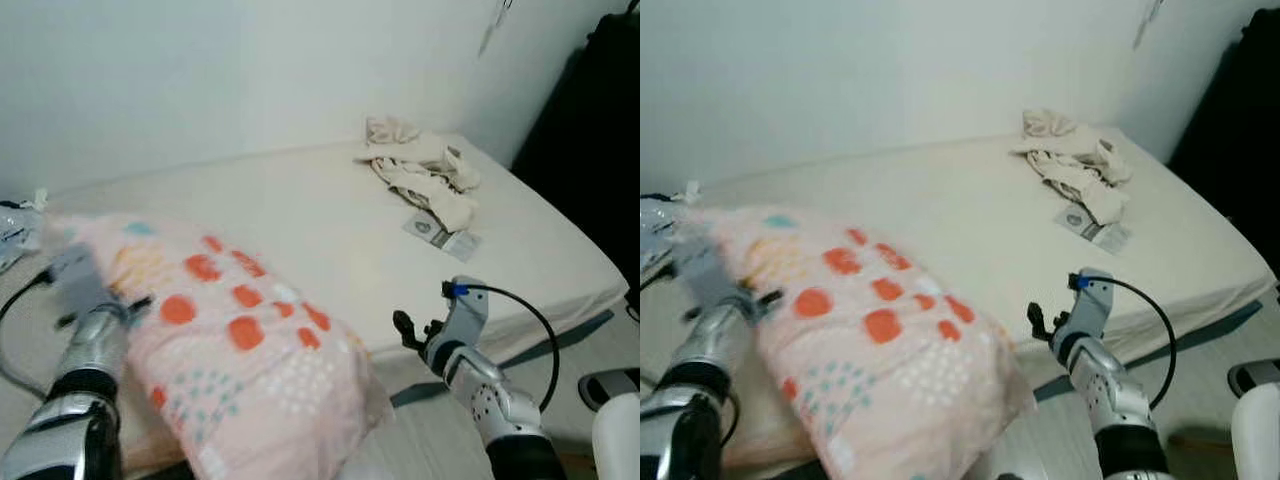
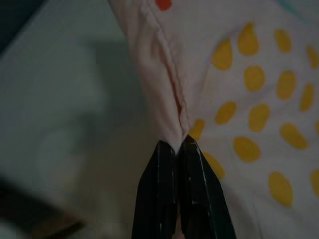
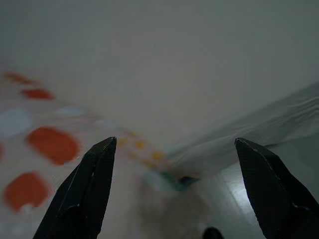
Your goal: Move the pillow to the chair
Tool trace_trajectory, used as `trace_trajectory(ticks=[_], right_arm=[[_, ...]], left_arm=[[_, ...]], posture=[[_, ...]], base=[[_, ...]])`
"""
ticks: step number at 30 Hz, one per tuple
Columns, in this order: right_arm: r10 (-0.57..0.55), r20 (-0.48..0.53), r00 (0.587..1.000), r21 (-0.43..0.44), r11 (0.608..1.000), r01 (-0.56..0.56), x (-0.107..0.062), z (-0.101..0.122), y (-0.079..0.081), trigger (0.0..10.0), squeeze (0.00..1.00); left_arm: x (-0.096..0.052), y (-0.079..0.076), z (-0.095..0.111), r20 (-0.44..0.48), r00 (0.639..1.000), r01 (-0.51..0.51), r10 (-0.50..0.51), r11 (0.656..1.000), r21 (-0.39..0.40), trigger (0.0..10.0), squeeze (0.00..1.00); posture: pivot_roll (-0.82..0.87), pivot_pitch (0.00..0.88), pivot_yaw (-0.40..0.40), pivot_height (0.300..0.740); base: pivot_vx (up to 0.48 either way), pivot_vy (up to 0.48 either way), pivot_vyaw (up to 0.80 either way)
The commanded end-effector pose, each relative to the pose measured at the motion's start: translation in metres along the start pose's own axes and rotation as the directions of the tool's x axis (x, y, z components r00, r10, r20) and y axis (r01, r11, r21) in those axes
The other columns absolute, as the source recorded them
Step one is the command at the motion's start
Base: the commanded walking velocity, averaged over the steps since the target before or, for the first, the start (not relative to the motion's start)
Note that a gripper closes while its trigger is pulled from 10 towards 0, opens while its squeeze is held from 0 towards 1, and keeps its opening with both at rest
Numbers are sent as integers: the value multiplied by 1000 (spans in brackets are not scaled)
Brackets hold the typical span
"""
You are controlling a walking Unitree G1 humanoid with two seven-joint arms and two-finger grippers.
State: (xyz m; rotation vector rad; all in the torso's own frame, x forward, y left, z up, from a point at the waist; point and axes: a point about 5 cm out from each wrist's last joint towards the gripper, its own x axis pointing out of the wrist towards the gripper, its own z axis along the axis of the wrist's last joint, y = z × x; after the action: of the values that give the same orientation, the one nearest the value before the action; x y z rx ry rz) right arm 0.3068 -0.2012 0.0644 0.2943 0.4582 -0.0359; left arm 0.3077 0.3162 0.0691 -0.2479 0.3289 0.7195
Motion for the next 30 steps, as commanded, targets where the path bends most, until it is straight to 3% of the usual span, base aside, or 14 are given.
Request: trace_trajectory(ticks=[1, 5, 8, 10, 11, 12, 13, 16, 17, 23, 24, 25, 26, 30], right_arm=[[-13, -10, 1000, 0, 1000, 13, -1, -5, -5, 10000, 0], [-14, -3, 1000, -6, 1000, 14, -1, -3, -5, 10000, 0], [-12, -3, 1000, -6, 1000, 12, 0, -3, -4, 10000, 0], [-6, -8, 1000, -14, 1000, 6, 1, -4, -2, 10000, 0], [2, -13, 1000, -23, 1000, -2, 2, -5, 0, 10000, 0], [2, -13, 1000, -23, 1000, -2, 2, -5, 0, 10000, 0], [6, -14, 1000, -25, 1000, -6, 3, -5, 1, 10000, 0], [13, -12, 1000, -26, 1000, -13, 4, -3, 4, 10000, 0], [14, -10, 1000, -26, 1000, -14, 5, -2, 5, 10000, 0], [4, 8, 1000, -32, 999, -4, 7, 4, 3, 10000, 0], [0, 12, 1000, -31, 1000, 1, 7, 5, 2, 10000, 0], [-3, 15, 1000, -30, 1000, 4, 7, 6, 2, 10000, 0], [1, 14, 1000, -18, 1000, 0, 7, 7, 2, 10000, 0], [37, -45, 998, -21, 999, -38, 7, -1, 5, 10000, 0]], left_arm=[[3, 15, 19, 86, 994, -64, 66, 998, -27, 0, 0], [-1, 59, -3, 39, 982, -183, 183, 983, 2, 0, 0], [-4, 65, -18, -18, 989, -149, 150, 988, 32, 0, 0], [-13, 38, -48, -191, 975, 139, -117, 984, 108, 78, 0], [-28, 9, -71, -311, 888, 396, -338, 906, 147, 1333, 0], [-28, 9, -71, -311, 888, 396, -338, 906, 147, 1333, 0], [-34, 0, -76, -330, 858, 463, -395, 872, 161, 1333, 0], [-41, -27, -77, -295, 829, 533, -475, 831, 158, 1843, 0], [-43, -37, -77, -281, 824, 547, -493, 820, 166, 10000, 0], [-48, -74, -65, -205, 806, 586, -555, 797, 148, 10000, 0], [-48, -78, -62, -197, 804, 587, -561, 801, 118, 10000, 227], [-48, -80, -59, -194, 803, 588, -564, 803, 100, 10000, 227], [-49, -85, -55, -186, 805, 582, -563, 811, 63, 10000, 1000], [-50, -89, -54, -193, 798, 590, -571, 805, 58, 10000, 1000]], posture=[[-18, 90, -8, 740], [-11, 99, -12, 740], [-9, 101, -14, 740], [-1, 107, -25, 740], [1, 108, -29, 740], [1, 108, -29, 740], [2, 108, -29, 740], [-3, 108, -30, 740], [-5, 108, -30, 740], [-21, 105, -21, 740], [-23, 105, -20, 740], [-23, 105, -20, 740], [-29, 106, -18, 740], [-32, 106, -19, 740]], base=[[0, 0, 0], [0, 0, 0], [0, 0, 0], [0, 0, 0], [0, 0, 0], [0, 0, 0], [0, 0, 0], [0, 0, 0], [0, 0, 0], [0, 0, 0], [0, 0, 0], [0, 0, 0], [0, 0, 0], [0, 0, 0]])
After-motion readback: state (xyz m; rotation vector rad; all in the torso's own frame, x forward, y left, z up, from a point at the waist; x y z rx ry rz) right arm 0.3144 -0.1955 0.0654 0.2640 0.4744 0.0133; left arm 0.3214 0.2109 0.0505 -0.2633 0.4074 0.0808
